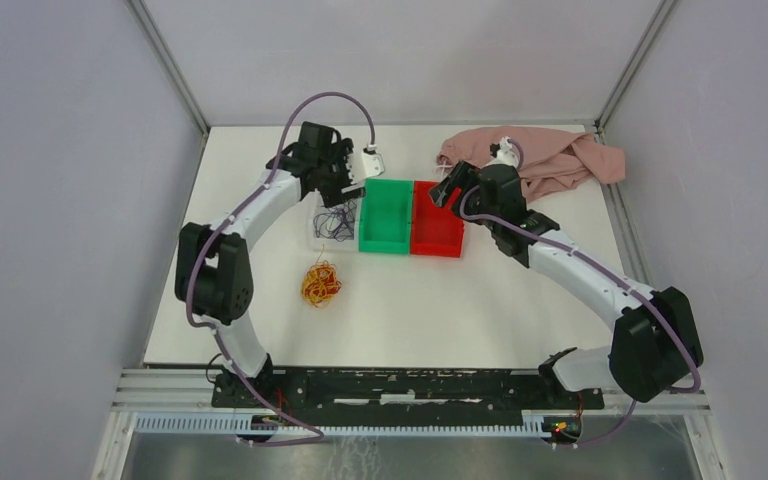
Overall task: Untangle the cables
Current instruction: Place the cable in the bin, then untie the cable.
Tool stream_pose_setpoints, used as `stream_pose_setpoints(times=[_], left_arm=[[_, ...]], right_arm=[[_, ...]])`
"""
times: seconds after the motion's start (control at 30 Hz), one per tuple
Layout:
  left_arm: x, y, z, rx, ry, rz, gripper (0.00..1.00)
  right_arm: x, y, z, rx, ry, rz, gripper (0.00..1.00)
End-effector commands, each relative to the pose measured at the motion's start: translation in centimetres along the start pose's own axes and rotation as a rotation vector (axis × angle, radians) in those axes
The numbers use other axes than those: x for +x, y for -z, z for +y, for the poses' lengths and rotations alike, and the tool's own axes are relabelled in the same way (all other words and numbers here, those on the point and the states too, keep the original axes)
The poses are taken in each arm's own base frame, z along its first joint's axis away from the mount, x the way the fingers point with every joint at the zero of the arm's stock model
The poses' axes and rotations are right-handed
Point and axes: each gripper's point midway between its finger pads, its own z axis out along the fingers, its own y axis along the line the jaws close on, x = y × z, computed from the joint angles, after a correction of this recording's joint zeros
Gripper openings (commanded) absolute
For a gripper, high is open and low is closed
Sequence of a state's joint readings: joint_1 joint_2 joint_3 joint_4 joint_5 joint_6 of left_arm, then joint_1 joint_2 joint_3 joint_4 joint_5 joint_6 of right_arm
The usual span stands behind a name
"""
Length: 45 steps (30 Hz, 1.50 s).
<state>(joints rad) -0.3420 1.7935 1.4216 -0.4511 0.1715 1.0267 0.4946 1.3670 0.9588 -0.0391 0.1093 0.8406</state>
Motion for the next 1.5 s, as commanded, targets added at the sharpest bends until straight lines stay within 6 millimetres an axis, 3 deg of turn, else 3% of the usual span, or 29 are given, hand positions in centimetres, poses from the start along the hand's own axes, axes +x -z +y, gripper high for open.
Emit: stream_pose_setpoints(times=[0.0, 0.1, 0.2, 0.3, 0.37, 0.43, 0.53, 0.63, 0.77, 0.9, 1.03, 1.13, 1.3, 1.47], left_arm=[[-4.0, 6.3, 2.7, -0.008, 0.048, -0.129, 0.89], [-4.8, 9.3, 2.6, 0.006, 0.092, -0.166, 0.9], [-4.5, 12.3, 0.5, 0.036, 0.107, -0.168, 0.91], [-3.5, 14.3, -3.2, 0.104, 0.125, -0.156, 0.92], [-2.2, 15.0, -6.7, 0.173, 0.151, -0.138, 0.91], [-1.1, 15.7, -9.8, 0.218, 0.187, -0.135, 0.9], [-0.1, 16.7, -12.4, 0.25, 0.272, -0.162, 0.87], [1.2, 17.3, -12.6, 0.229, 0.358, -0.183, 0.86], [3.2, 17.9, -11.4, 0.184, 0.455, -0.197, 0.86], [4.3, 18.4, -10.7, 0.158, 0.488, -0.206, 0.86], [4.7, 18.5, -10.5, 0.148, 0.474, -0.206, 0.87], [4.5, 18.7, -10.3, 0.144, 0.46, -0.216, 0.87], [4.0, 18.9, -11.5, 0.196, 0.405, -0.244, 0.86], [4.5, 18.4, -14.5, 0.315, 0.358, -0.221, 0.84]], right_arm=[[-2.1, 1.6, 2.0, -0.063, -0.003, -0.042, 0.79], [-1.8, 1.8, 2.2, -0.077, -0.005, -0.031, 0.79], [-0.9, 1.7, 2.3, -0.083, 0.002, -0.005, 0.81], [0.2, 1.7, 3.2, -0.099, 0.026, 0.02, 0.83], [1.6, 1.4, 4.2, -0.115, 0.054, 0.052, 0.83], [3.5, 1.3, 6.3, -0.165, 0.094, 0.092, 0.82], [7.4, 0.9, 9.7, -0.252, 0.167, 0.184, 0.79], [12.2, 0.5, 12.8, -0.316, 0.238, 0.28, 0.76], [19.2, -0.1, 16.3, -0.381, 0.335, 0.408, 0.72], [24.2, -1.3, 18.2, -0.398, 0.396, 0.502, 0.72], [26.8, -3.0, 17.6, -0.357, 0.4, 0.543, 0.68], [27.6, -3.4, 16.1, -0.316, 0.414, 0.551, 0.55], [27.1, -2.5, 13.1, -0.252, 0.439, 0.54, 0.23], [25.9, -0.6, 11.7, -0.238, 0.438, 0.521, 0.1]])
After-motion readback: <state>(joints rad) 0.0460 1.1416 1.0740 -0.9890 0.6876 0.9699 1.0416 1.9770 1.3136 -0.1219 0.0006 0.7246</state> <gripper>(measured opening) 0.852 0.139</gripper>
